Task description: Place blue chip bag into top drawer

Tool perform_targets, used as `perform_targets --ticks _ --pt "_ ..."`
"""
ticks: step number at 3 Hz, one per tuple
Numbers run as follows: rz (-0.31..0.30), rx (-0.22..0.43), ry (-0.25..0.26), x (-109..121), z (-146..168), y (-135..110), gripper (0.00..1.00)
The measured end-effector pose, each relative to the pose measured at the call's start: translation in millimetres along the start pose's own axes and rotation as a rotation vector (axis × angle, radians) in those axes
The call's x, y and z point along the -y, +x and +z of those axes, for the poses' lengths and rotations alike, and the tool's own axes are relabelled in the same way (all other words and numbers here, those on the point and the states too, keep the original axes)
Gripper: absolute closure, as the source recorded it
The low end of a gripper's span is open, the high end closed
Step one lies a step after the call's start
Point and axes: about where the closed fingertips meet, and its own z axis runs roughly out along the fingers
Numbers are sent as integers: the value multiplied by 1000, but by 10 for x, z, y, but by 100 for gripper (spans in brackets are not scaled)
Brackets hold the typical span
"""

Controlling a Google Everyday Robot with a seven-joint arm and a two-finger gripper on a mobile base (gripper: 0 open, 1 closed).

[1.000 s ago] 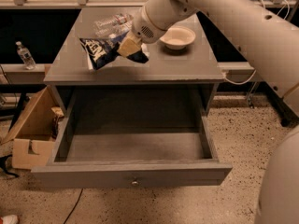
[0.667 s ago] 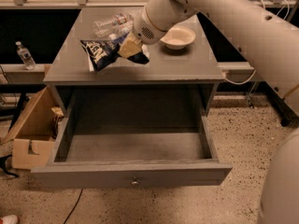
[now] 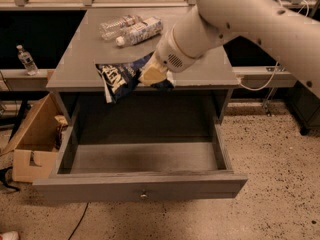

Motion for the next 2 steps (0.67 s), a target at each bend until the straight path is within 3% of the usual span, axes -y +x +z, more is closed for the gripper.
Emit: perform_targets --ticks 2 --pt "138 -137 19 -713 152 930 100"
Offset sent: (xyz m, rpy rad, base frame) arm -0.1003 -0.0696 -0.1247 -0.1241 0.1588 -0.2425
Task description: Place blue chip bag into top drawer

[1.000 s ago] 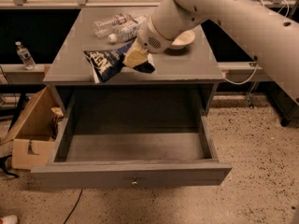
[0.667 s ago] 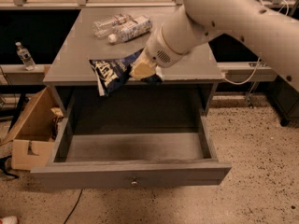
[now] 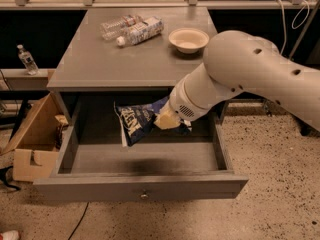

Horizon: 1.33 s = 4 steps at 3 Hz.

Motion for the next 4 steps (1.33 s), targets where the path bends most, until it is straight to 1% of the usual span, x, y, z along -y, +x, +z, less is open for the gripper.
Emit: perform_targets --ticks 1,2,3,4 --pt "0 0 -2 -2 12 2 100" --pt "93 -1 -34 133 588 198 100" --pt "153 29 -17 312 949 230 100" --pt "228 79 36 528 1225 253 73"
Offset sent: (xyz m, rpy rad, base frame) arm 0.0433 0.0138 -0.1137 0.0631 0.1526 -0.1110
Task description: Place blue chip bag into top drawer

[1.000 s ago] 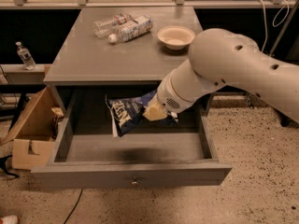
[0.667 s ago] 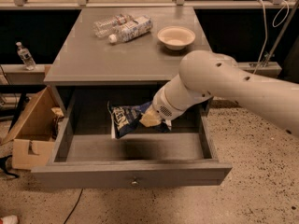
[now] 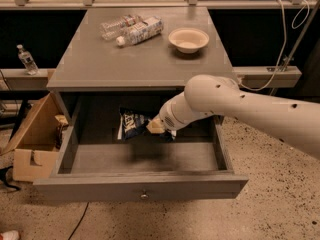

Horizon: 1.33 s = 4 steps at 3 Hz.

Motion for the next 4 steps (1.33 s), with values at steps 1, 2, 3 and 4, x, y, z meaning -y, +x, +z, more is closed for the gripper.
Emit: perform_targets --ticks 1,2,3,4 --pt "32 21 24 97 122 8 50" --pt "62 31 44 212 113 100 20" --pt "82 34 56 294 -14 241 0" --pt "93 46 66 295 -330 379 0"
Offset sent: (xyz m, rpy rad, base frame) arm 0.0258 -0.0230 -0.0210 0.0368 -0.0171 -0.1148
